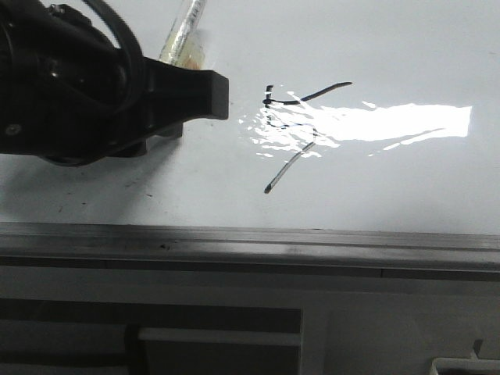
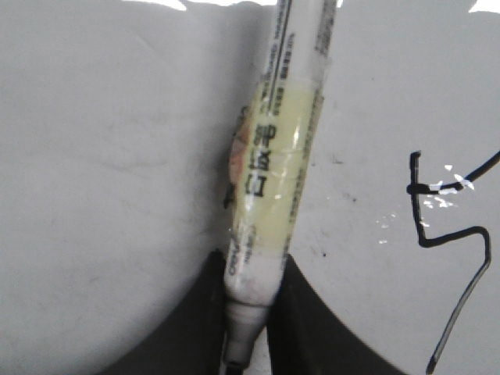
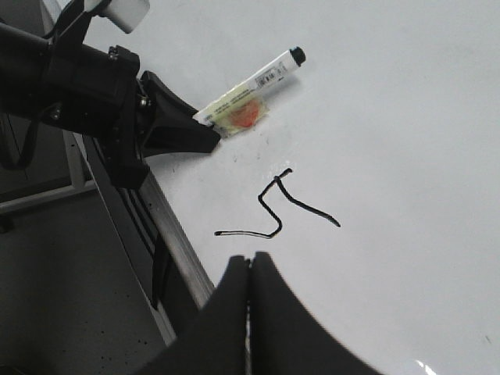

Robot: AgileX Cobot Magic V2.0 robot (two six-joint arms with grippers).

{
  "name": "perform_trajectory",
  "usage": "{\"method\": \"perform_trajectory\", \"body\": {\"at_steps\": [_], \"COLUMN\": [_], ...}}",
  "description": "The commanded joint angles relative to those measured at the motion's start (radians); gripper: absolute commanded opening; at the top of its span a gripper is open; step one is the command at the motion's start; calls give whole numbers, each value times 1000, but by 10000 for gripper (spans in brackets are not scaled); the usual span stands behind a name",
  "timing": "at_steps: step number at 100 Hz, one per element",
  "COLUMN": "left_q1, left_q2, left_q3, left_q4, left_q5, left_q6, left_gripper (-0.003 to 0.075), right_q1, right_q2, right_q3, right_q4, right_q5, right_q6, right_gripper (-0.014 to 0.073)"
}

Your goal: Write number 5 on whiteboard

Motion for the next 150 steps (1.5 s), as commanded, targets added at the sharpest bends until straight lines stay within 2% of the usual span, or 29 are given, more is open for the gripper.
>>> {"method": "perform_trajectory", "body": {"at_steps": [1,56,63,71,79,111,130,150], "left_q1": [3,3,3,3,3,3,3,3], "left_q2": [11,35,35,35,35,35,35,35], "left_q3": [-21,-22,-22,-22,-22,-22,-22,-22], "left_q4": [-4,-2,-2,-4,-4,-4,-4,-4], "left_q5": [-69,-69,-69,-69,-69,-69,-69,-69], "left_q6": [-10,-58,-61,-75,-100,-100,-100,-100], "left_gripper": [-20,-11,41,144,202,216,349,358], "right_q1": [-6,-6,-6,-6,-6,-6,-6,-6], "right_q2": [-3,-3,-3,-3,-3,-3,-3,-3], "right_q3": [-25,-25,-25,-25,-25,-25,-25,-25], "right_q4": [19,19,19,19,19,19,19,19], "right_q5": [-65,-65,-65,-65,-65,-65,-65,-65], "right_q6": [5,5,5,5,5,5,5,5], "right_gripper": [-63,-63,-63,-63,-63,-63,-63,-63]}}
